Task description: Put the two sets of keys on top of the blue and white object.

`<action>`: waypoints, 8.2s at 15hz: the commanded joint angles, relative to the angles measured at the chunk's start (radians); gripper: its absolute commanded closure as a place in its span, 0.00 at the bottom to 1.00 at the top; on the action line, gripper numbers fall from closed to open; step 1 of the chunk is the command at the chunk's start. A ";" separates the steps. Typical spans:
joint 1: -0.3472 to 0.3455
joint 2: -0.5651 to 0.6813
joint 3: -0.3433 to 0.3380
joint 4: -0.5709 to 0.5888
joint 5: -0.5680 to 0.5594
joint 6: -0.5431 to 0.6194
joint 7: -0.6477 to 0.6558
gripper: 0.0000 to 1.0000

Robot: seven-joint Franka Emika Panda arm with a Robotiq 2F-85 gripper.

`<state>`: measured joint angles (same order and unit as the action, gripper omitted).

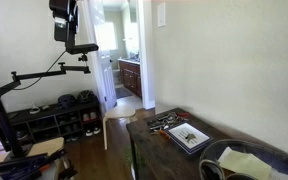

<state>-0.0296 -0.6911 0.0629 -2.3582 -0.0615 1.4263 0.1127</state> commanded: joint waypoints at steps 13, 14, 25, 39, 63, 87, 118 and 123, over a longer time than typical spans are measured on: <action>0.011 0.020 -0.001 -0.002 -0.010 0.026 0.005 0.00; 0.013 0.034 0.000 -0.005 -0.010 0.049 0.003 0.00; 0.013 0.247 -0.010 -0.033 0.009 0.404 0.010 0.00; 0.014 0.327 -0.008 -0.023 0.000 0.442 0.005 0.00; 0.018 0.544 -0.010 -0.022 0.001 0.789 0.069 0.00; 0.157 1.003 -0.018 0.293 -0.004 0.964 0.306 0.00; 0.216 1.193 -0.067 0.317 0.058 1.063 0.479 0.00; 0.220 1.209 -0.069 0.329 0.080 1.059 0.479 0.40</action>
<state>0.1633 0.5116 0.0160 -2.0363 -0.0050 2.4738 0.5691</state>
